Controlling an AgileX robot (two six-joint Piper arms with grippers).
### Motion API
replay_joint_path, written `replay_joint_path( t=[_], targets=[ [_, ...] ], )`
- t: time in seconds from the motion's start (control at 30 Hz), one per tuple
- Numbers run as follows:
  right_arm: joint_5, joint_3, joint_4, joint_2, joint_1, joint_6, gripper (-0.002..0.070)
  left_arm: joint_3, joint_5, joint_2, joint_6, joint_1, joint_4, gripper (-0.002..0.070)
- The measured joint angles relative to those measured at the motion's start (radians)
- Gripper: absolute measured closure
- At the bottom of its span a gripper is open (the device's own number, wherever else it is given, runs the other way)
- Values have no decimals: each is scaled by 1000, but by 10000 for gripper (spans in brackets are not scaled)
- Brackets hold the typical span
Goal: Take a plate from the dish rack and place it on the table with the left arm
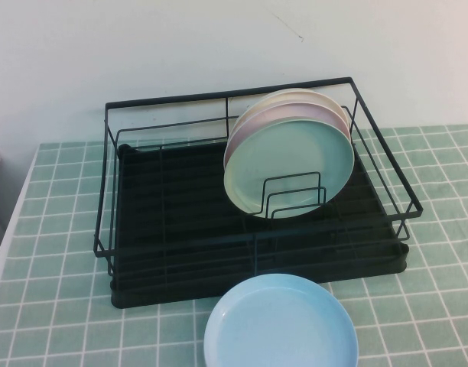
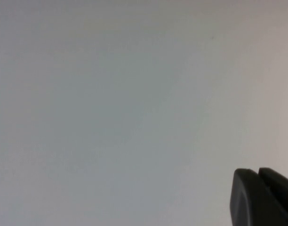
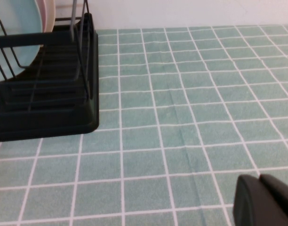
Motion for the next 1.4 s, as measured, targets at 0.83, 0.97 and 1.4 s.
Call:
replay_joint_path(
  t=[0.83, 0.97, 1.4],
  targets=[
    [0, 0, 0, 0, 0, 0, 680, -935, 1386, 374, 153, 0, -71, 678],
    [0, 0, 0, 0, 0, 0, 680, -1053, 1637, 540, 559, 0, -357, 678],
    [0, 0, 0, 0, 0, 0, 680, -1155, 1743, 971, 1117, 0, -1124, 678]
  ],
)
